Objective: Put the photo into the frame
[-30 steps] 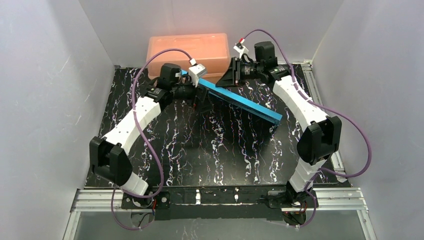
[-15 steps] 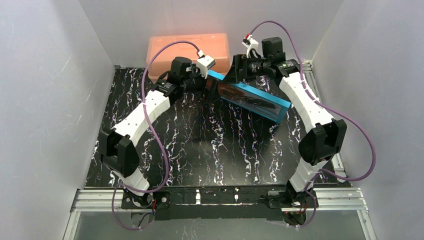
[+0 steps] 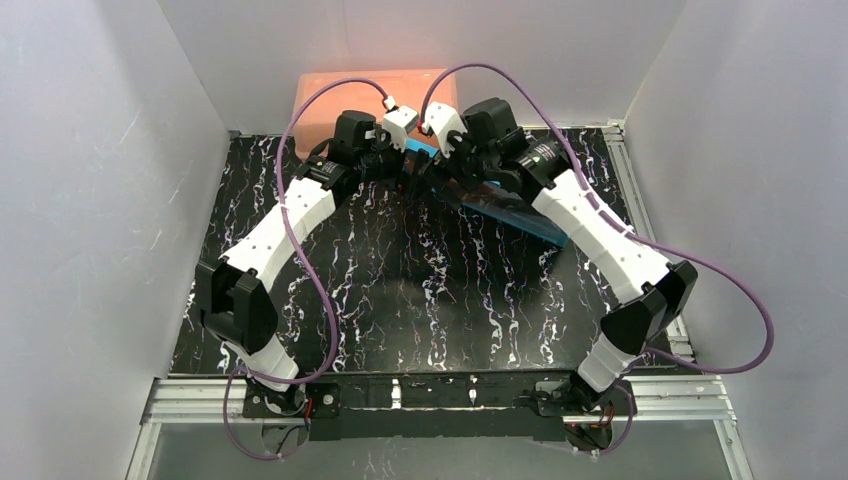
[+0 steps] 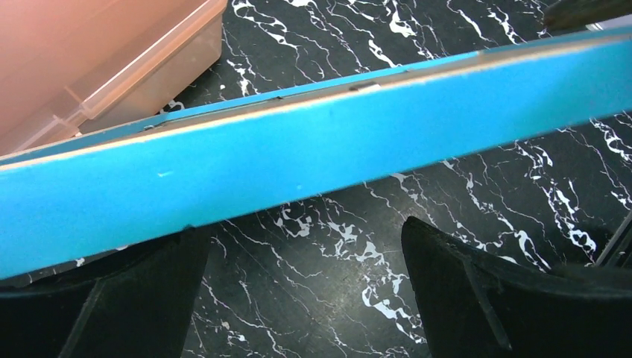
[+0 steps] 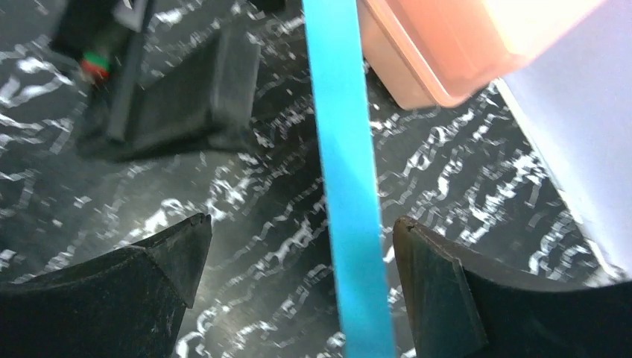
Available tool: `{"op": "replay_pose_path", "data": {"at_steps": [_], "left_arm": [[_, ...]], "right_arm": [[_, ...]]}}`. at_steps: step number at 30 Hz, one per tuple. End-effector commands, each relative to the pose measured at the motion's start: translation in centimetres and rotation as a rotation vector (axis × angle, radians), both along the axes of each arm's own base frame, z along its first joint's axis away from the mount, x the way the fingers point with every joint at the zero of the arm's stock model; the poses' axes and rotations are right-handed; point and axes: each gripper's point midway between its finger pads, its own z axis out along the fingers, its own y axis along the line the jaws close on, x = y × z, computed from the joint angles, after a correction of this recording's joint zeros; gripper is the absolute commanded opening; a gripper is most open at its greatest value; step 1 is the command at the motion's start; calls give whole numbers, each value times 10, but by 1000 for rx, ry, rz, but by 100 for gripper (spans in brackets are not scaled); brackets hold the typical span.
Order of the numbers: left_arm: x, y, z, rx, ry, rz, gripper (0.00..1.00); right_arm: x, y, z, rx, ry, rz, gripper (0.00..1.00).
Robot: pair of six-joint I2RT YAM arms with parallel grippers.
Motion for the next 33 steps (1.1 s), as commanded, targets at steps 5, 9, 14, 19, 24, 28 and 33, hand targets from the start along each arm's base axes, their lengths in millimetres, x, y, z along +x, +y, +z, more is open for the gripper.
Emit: {"op": "replay_pose_path", "data": {"at_steps": [5,9,14,19,24,28,33], "left_arm": [[5,5,27,-21,-54,35,98],[5,7,27,-16,-56,40,98],[4,8,27,-14,-56,39,98],[1,11,28,-16,-55,37,98],[-7,23,37,-37,-26,45,98],[-29,47,52,-59,3,56,98],[-62,93,72,-95,29,91,98]], "right_arm": [[10,-65,17,-308,-196,-121,99],[10,-69,8,-396,-247,-154,94],[7,-62,8,-388,-234,-117,65],[5,-55,5,-385,-224,-98,38],[2,-49,4,-374,-203,-75,24],[-11,-17,23,-214,-127,-20,11],[-42,30,44,-4,7,52,6]]}}
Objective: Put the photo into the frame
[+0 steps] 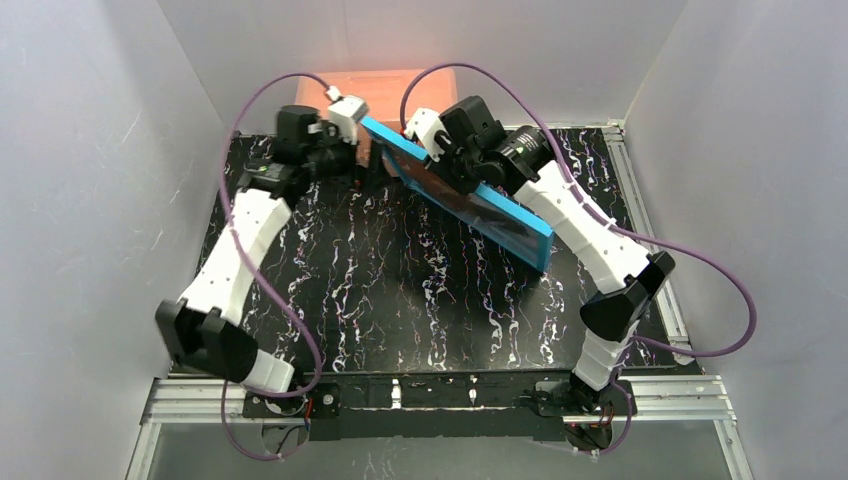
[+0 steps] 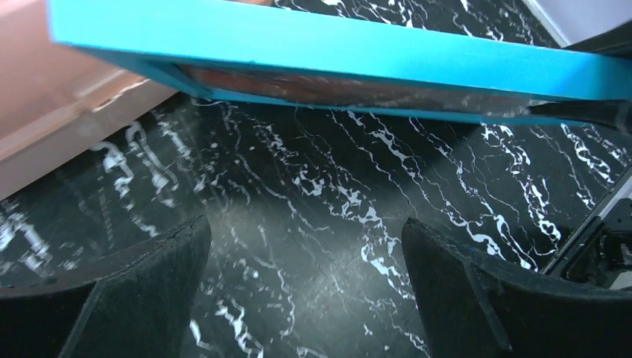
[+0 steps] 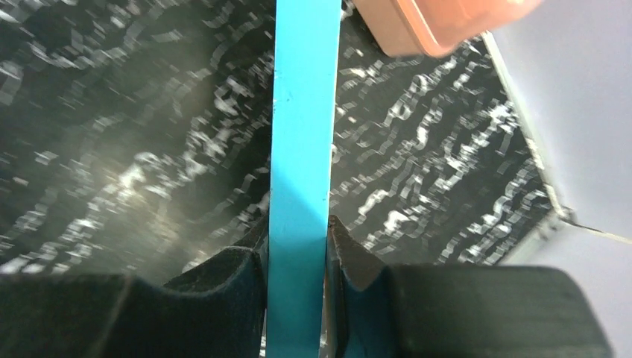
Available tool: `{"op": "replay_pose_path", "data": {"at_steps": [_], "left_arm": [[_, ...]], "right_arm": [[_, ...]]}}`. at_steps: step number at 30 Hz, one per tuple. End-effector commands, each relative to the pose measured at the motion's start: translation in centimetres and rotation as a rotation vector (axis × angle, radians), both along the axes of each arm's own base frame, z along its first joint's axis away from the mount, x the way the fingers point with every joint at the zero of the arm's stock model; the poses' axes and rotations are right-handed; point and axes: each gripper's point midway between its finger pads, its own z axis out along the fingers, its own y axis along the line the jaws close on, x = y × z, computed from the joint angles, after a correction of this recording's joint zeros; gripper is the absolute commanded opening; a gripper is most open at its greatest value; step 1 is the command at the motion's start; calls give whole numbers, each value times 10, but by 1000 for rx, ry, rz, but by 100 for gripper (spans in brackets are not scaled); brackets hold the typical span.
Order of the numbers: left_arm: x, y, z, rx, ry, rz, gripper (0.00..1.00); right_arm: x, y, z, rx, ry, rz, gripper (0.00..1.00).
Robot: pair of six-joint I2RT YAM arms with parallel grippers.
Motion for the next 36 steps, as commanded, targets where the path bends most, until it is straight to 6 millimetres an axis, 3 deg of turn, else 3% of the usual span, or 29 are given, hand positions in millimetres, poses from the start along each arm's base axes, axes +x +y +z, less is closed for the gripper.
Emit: {"op": "replay_pose_path", "data": {"at_steps": [1,8,13,18,22,31,36], "left_arm": [[-54,38,42,-64,-10,-10,98],[-106,81,40,-49,30,18,98],[-124,87,29,-75,83,10,98],[-133,84,21,-78,112,-24,98],[-136,87,8,-44,127,-52,98],[-139,98,-21,41,205,-81,99],[-137,111,-47,132,267,-89,99]], "right_arm": [[-34,57,53,335,85,61,5],[-70,91,87,644,297,63,1],[-64,93,106,804,396,23,1],[-43,71,69,784,444,-78,1],[-32,44,42,880,486,-158,1],[-28,-11,-30,971,489,-299,1],[-33,-26,-70,967,476,-345,4]]}}
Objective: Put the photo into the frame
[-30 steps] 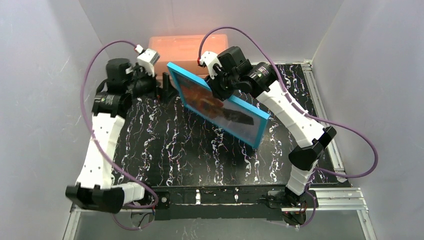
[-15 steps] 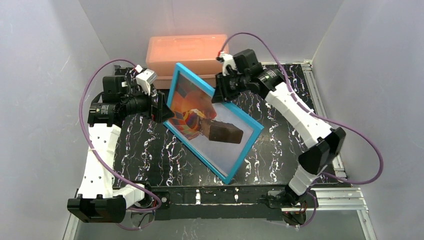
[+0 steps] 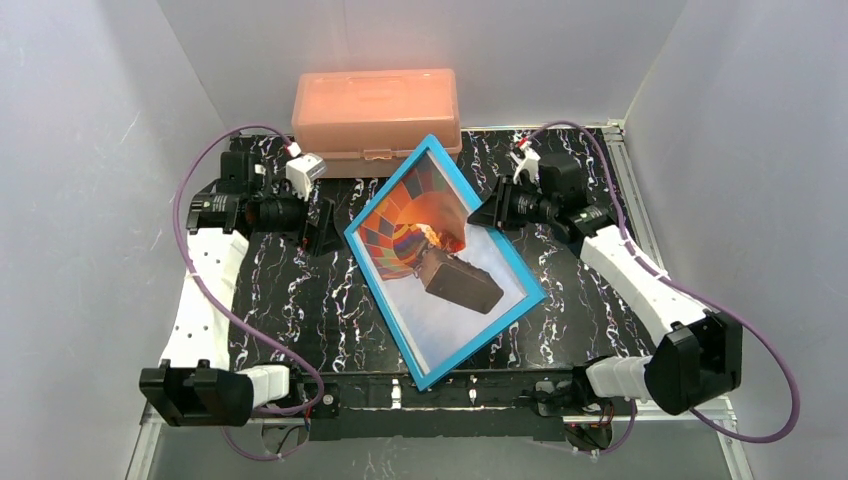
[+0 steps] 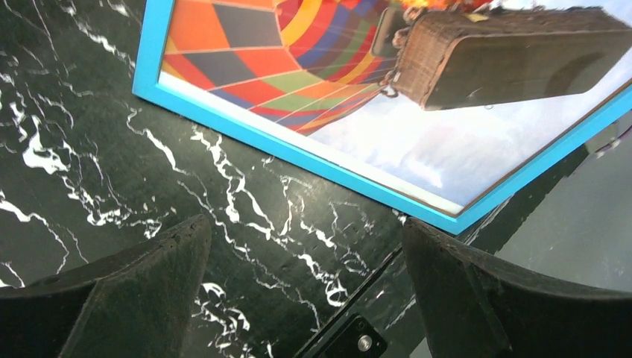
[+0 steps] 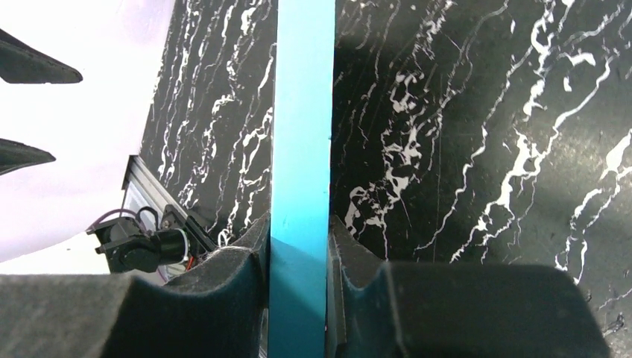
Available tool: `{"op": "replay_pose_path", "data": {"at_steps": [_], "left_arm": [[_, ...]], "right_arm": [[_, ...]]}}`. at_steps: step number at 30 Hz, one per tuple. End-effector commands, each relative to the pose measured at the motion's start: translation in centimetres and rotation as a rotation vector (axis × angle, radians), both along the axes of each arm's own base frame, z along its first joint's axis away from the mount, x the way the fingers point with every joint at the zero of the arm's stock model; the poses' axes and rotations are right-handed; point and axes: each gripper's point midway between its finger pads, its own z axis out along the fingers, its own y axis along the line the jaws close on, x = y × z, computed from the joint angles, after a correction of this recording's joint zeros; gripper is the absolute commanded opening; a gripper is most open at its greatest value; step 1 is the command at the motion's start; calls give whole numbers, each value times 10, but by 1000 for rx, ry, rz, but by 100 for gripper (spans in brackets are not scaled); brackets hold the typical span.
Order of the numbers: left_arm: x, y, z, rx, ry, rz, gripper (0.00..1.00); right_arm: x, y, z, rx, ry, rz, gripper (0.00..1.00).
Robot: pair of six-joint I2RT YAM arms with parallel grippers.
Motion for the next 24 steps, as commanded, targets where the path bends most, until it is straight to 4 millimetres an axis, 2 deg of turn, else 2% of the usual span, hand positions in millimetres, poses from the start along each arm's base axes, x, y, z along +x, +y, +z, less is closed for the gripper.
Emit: {"op": "replay_pose_path", "data": {"at_steps": [1,4,12,16,24], "left_arm": [[-9,13,-30,91,81,-28,98],[-8,18,-46,121,127,-24,99],[-1,24,-76,159,195,-30,98],[2,23,-81,152,210,-33,98],[16,33,-93,178,240,17,98]], "right_arm": [[6,-5,-12,8,-128,-17,4],[4,-14,-39,11,-118,-72,6],[17,-49,-91,49,-104,-372,7],[27,-59,-102,48,-126,-450,10],[43,-57,-132,-8,-106,-449,22]]}}
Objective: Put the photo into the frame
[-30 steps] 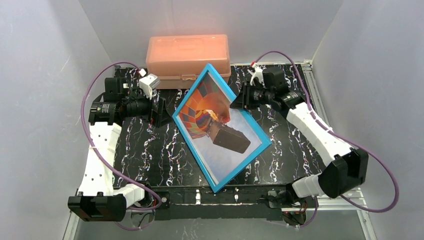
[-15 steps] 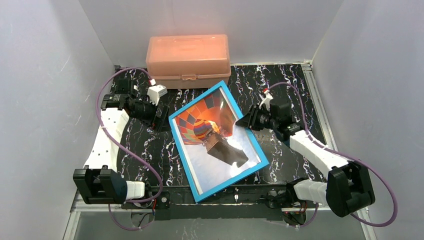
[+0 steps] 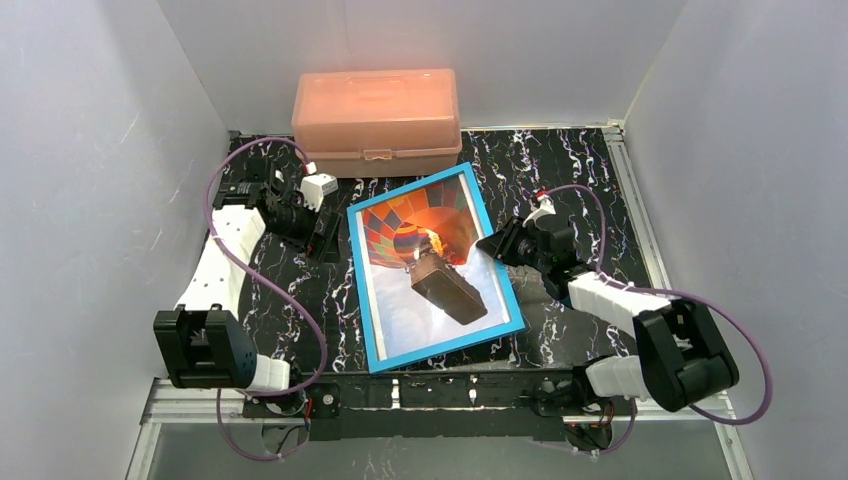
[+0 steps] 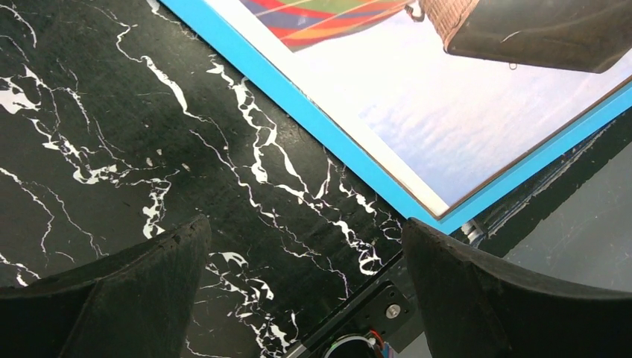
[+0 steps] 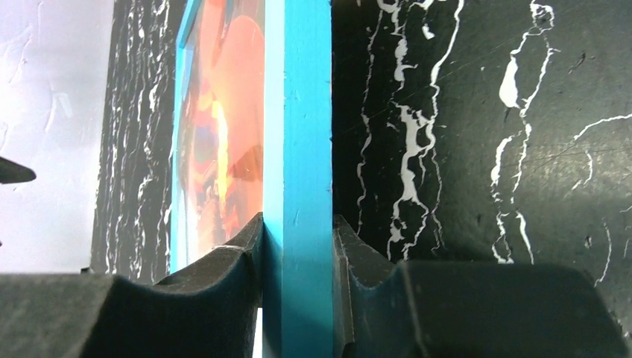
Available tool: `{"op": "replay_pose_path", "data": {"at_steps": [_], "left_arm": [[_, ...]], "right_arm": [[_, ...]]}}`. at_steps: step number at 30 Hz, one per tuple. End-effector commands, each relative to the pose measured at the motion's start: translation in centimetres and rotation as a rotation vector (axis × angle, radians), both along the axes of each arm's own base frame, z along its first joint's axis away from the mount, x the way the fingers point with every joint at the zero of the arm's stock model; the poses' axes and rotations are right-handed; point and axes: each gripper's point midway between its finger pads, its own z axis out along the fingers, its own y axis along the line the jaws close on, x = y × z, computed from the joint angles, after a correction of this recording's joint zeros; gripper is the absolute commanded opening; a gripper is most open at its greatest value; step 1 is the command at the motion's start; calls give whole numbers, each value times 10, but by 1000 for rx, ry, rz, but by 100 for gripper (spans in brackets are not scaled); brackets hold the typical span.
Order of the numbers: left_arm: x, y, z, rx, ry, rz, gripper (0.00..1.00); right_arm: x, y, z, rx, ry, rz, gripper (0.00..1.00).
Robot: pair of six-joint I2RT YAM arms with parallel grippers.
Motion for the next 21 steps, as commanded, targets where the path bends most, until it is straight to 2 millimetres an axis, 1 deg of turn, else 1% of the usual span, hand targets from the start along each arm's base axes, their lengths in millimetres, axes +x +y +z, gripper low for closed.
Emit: {"op": "replay_pose_path", "data": {"at_steps": [1,6,9,10,11,12,13,16,18,21], "left_arm": [[6,13,-5,19,8,56,98],[10,20,-10,22,-3,99,98],[10,22,-10,13,-7,108,98],[10,23,-9,9,-8,111,98],[10,23,-10,6,-10,113,99],[10,23,-10,4,-12,115,98],[9,24,-10,1,-11,117,98],[6,24,-11,-14,-8,123,98],[4,25,-13,-20,-11,129,98],[5,28,-15,-18,-16,144,98]], "right_arm": [[28,-17,-8,-106,-76,-82,25],[28,-20,-17,-148,-63,-67,34],[31,-22,-16,-169,-72,-67,37],[32,-21,-17,-176,-71,-61,40],[33,-21,-18,-183,-65,-53,74],[32,-21,-22,-198,-51,-47,95],[31,-22,-24,-211,-37,-42,98],[26,-25,-28,-225,-25,-39,99],[26,-27,-24,-229,-39,-45,99],[30,-32,-10,-255,-70,-60,99]]}}
